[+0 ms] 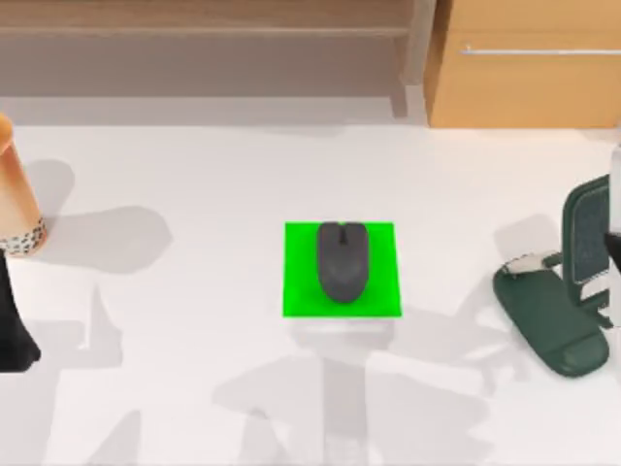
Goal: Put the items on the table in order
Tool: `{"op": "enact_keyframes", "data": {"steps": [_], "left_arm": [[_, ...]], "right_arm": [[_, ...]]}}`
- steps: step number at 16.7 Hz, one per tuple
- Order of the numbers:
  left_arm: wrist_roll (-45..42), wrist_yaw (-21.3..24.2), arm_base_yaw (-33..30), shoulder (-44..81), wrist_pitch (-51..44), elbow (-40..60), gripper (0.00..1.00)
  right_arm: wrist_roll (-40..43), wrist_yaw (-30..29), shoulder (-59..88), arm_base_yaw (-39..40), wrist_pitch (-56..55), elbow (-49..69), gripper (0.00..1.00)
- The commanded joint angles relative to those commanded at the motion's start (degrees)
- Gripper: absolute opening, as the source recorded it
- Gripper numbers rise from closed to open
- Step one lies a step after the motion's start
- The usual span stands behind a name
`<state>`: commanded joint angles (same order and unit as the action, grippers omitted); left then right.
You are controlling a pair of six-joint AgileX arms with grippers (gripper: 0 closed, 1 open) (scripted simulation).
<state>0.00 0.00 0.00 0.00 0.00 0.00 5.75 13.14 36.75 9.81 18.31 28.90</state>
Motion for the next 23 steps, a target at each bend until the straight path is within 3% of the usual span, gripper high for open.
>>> {"op": "enact_keyframes", "data": {"steps": [12,23], "left_arm": [[0.00,0.00,0.00,0.00,0.00,0.00,1.00],[0.00,0.00,0.00,0.00,0.00,0.00,1.00]], "right_arm": [[-1.27,-1.29,0.24,-1.05,-2.93,-2.73,0.00],[-0.78,-3.59,12.79,1.71,-17.78,-3.71,0.00]]}}
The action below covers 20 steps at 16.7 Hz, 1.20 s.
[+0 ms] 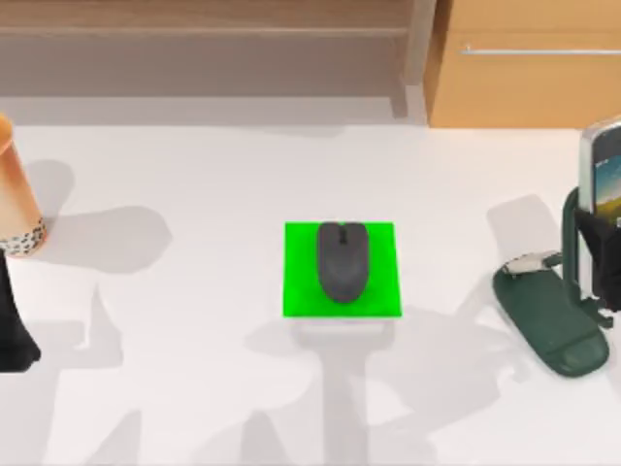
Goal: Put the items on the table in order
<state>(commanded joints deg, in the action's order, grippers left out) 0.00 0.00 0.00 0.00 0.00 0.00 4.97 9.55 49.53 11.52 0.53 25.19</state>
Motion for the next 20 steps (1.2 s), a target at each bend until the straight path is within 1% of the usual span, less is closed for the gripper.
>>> {"op": "enact_keyframes", "data": {"steps": [5,18,19,20], "left_arm": [[0.00,0.00,0.00,0.00,0.00,0.00,1.00],[0.00,0.00,0.00,0.00,0.00,0.00,1.00],[0.00,0.00,0.00,0.00,0.00,0.00,1.00],[0.00,0.00,0.00,0.00,0.00,0.00,1.00]], "right_arm": [[0.20,-0.02,0.49,0.11,-0.48,-0.02,0.00],[0.20,-0.02,0.49,0.11,-0.48,-0.02,0.98],[0.20,-0.02,0.49,0.11,-0.48,-0.02,1.00],[0.20,-0.02,0.49,0.11,-0.48,-0.02,1.00]]}}
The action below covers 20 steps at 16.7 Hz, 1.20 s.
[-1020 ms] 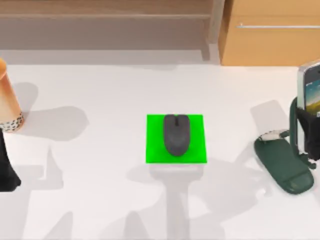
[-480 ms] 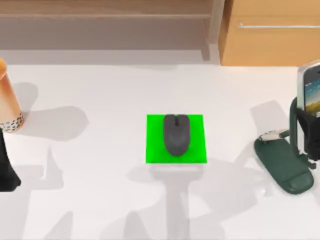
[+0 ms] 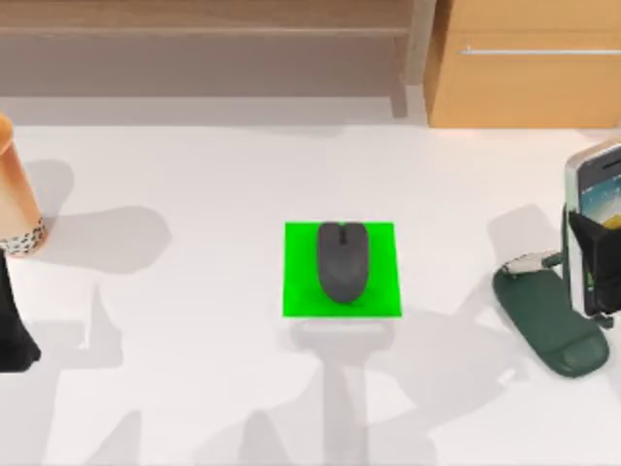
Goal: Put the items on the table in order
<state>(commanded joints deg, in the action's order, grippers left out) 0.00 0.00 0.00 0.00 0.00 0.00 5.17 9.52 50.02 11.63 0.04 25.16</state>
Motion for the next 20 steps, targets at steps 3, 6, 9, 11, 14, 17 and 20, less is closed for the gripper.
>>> {"op": "enact_keyframes", "data": {"steps": [3,6,9,11,14,17,20], "left_arm": [[0.00,0.00,0.00,0.00,0.00,0.00,1.00],[0.00,0.00,0.00,0.00,0.00,0.00,1.00],[0.00,0.00,0.00,0.00,0.00,0.00,1.00],[0.00,0.00,0.00,0.00,0.00,0.00,1.00],[0.00,0.00,0.00,0.00,0.00,0.00,1.00],[0.00,0.00,0.00,0.00,0.00,0.00,1.00],[0.00,0.00,0.00,0.00,0.00,0.00,1.00]], "right_arm": [[0.00,0.00,0.00,0.00,0.00,0.00,1.00],[0.00,0.00,0.00,0.00,0.00,0.00,1.00],[0.46,0.60,-0.88,-0.48,0.16,-0.39,1.00],[0.90,2.05,-3.96,-1.68,0.84,-2.20,1.00],[0.66,2.23,-9.16,-1.83,1.50,-3.96,1.00],[0.23,1.26,-10.67,-0.49,2.11,-4.14,1.00],[-0.19,-0.20,-10.77,1.61,3.57,-3.32,1.00]]}}
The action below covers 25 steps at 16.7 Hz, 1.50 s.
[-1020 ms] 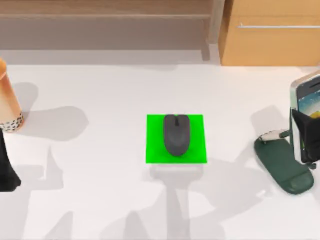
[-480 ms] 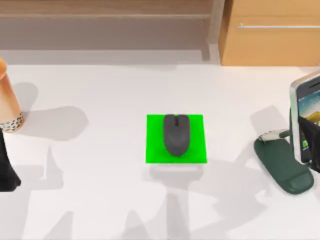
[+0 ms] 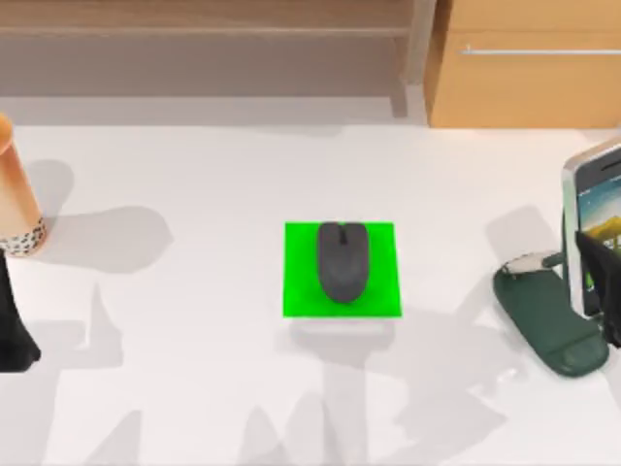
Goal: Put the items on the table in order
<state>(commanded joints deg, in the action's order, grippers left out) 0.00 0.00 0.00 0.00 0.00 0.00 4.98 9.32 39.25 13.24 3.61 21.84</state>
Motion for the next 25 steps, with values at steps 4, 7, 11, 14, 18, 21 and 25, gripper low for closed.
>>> {"op": "enact_keyframes", "data": {"steps": [4,7,11,14,18,21,25], "left_arm": [[0.00,0.00,0.00,0.00,0.00,0.00,1.00],[0.00,0.00,0.00,0.00,0.00,0.00,1.00],[0.00,0.00,0.00,0.00,0.00,0.00,1.00],[0.00,0.00,0.00,0.00,0.00,0.00,1.00],[0.00,0.00,0.00,0.00,0.00,0.00,1.00],[0.00,0.00,0.00,0.00,0.00,0.00,1.00],[0.00,0.00,0.00,0.00,0.00,0.00,1.00]], "right_arm": [[-0.66,-2.01,0.56,1.26,3.75,0.82,1.00],[-0.83,-2.24,0.37,1.12,3.99,0.66,1.00],[-0.92,-2.34,-0.96,0.58,3.44,-0.18,1.00],[-1.54,-3.41,-6.20,-1.51,2.39,-3.29,1.00],[-2.31,-4.83,-14.03,-4.23,1.18,-7.65,1.00],[-3.11,-5.73,-19.70,-6.16,0.12,-10.74,1.00],[-3.61,-7.07,-26.84,-8.79,-1.18,-14.71,1.00]]}}
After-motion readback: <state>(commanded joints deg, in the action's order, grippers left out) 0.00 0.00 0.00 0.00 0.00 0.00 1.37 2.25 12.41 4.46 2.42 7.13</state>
